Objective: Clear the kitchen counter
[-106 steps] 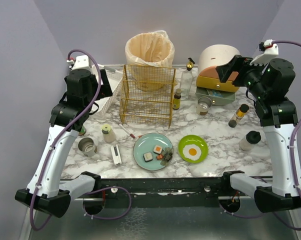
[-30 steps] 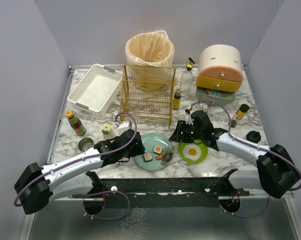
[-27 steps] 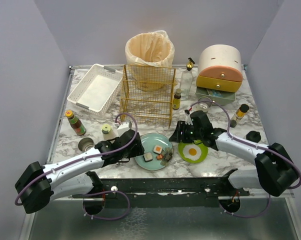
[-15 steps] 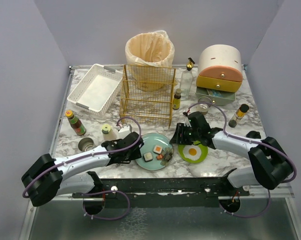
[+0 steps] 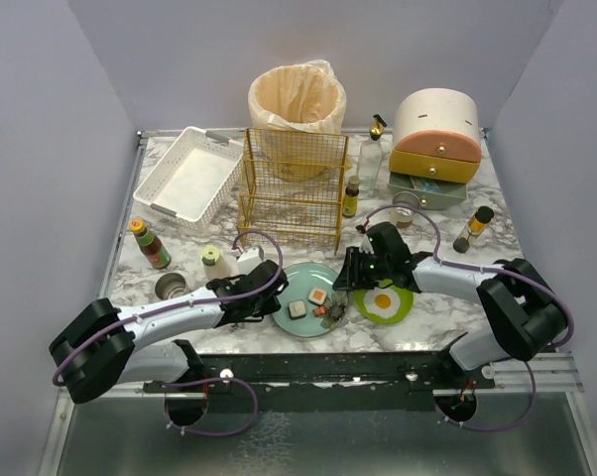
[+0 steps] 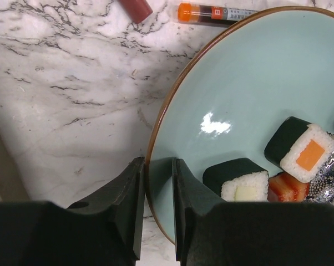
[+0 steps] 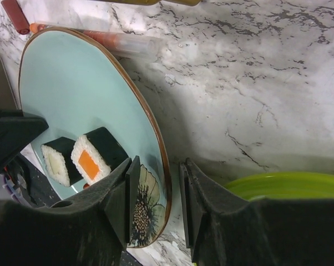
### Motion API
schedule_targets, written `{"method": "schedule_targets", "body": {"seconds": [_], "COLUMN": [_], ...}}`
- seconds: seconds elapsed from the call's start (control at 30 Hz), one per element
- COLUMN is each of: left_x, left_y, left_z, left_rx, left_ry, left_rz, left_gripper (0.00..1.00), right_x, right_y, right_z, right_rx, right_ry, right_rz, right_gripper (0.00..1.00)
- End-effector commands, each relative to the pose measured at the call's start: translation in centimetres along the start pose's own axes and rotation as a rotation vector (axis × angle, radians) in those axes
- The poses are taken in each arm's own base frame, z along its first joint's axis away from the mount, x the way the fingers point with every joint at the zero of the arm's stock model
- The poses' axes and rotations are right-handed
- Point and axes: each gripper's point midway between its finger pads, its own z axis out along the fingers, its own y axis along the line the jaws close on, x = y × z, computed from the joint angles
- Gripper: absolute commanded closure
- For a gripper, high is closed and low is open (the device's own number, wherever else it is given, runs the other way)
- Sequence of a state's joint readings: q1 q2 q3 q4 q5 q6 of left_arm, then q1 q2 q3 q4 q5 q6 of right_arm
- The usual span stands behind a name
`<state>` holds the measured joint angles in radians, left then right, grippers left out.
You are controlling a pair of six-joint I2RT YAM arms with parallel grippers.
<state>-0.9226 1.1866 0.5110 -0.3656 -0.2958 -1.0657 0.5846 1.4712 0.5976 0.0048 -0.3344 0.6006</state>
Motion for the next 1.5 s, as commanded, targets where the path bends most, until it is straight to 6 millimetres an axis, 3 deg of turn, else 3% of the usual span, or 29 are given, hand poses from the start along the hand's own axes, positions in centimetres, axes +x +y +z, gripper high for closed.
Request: {"method": "schedule_targets", "body": {"seconds": [0.0, 0.17, 0.5, 0.67, 0.83, 0.93, 1.1, 1.27, 1.47], "left_x": [1.7, 2.3, 3.5, 3.6, 2.4, 1.5, -0.5, -3.8, -7.7], "left_y": [2.0, 2.5, 3.0, 2.9, 1.9, 1.3, 0.1, -1.5, -3.2], "left_z": [1.1, 1.6, 2.8, 3.1, 3.0, 2.6, 0.9, -2.3, -6.6], "left_rx": [-0.073, -0.087, -0.107, -0.1, -0.087, -0.084, -0.055, -0.002, 0.061], "left_ry": [0.046, 0.062, 0.098, 0.099, 0.065, 0.041, -0.015, -0.113, -0.234], "left_rz": [0.031, 0.03, 0.045, 0.048, 0.063, 0.075, 0.071, 0.054, 0.034], "left_gripper": [0.85, 0.91, 0.95, 0.95, 0.95, 0.85, 0.64, 0.45, 0.32], "right_x": [0.8, 0.2, 0.9, 0.6, -0.4, -0.7, -1.2, -1.4, -1.1], "right_y": [-0.3, 0.3, 1.6, 2.7, 4.3, 4.9, 6.1, 6.7, 7.2], "right_z": [0.6, 0.9, 1.6, 1.2, -0.1, -1.1, -3.0, -4.5, -5.4], "right_rx": [0.008, -0.023, -0.117, -0.171, -0.217, -0.228, -0.255, -0.258, -0.284], "right_ry": [0.043, 0.02, 0.05, 0.041, 0.004, -0.016, -0.046, -0.07, -0.073], "right_rz": [-0.002, 0.019, 0.056, 0.057, 0.054, 0.07, 0.082, 0.093, 0.126], "right_gripper": [0.59, 0.61, 0.68, 0.78, 0.92, 0.99, 1.0, 1.0, 1.0]}}
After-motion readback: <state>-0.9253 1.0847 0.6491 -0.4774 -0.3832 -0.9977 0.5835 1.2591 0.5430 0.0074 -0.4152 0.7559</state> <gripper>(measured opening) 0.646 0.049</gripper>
